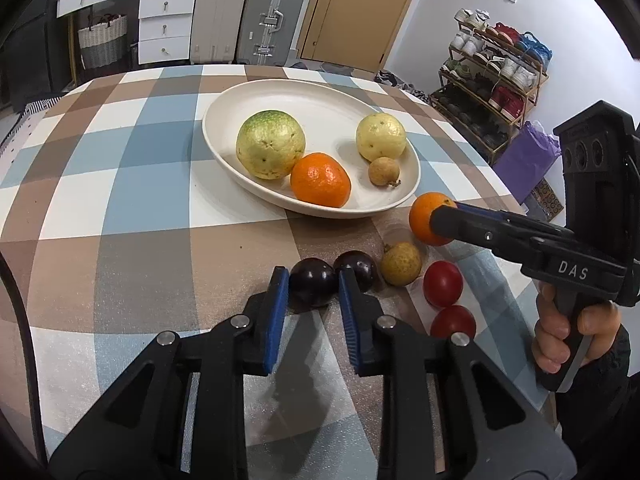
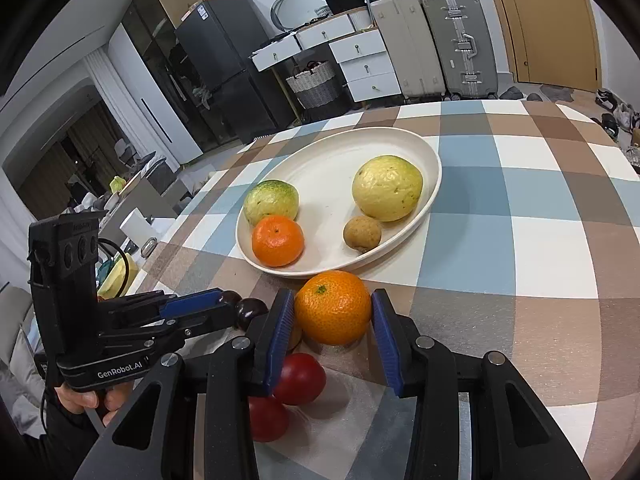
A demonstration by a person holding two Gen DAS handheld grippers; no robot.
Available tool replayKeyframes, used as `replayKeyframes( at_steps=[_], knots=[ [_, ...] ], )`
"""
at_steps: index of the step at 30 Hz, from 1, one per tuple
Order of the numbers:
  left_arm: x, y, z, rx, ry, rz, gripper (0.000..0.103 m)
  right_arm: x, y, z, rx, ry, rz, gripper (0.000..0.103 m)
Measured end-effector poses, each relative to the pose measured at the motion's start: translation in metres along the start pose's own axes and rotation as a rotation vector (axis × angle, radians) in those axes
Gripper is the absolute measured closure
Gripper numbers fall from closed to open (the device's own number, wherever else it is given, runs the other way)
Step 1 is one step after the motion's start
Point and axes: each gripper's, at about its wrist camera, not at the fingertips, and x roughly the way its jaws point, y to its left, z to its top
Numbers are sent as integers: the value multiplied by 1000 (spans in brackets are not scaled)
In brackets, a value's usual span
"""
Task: Organize fruits
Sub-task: 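Carry the plum in the left tool while the right tool carries the mandarin over the plate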
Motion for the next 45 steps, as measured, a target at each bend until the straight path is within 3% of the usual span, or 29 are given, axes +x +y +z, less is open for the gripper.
replayKeyframes(
  at_steps=[9, 30, 45],
  knots=[
    [-7, -2, 0, 9, -34, 8, 80, -1, -1, 0, -3, -10, -9, 62],
    [-55, -4, 20, -14, -239, 49, 80, -20, -6, 11, 37, -111, 26, 62],
    [-64, -10, 51, 0, -276, 81, 80, -27, -2, 35, 73, -148, 15, 62]
  ],
)
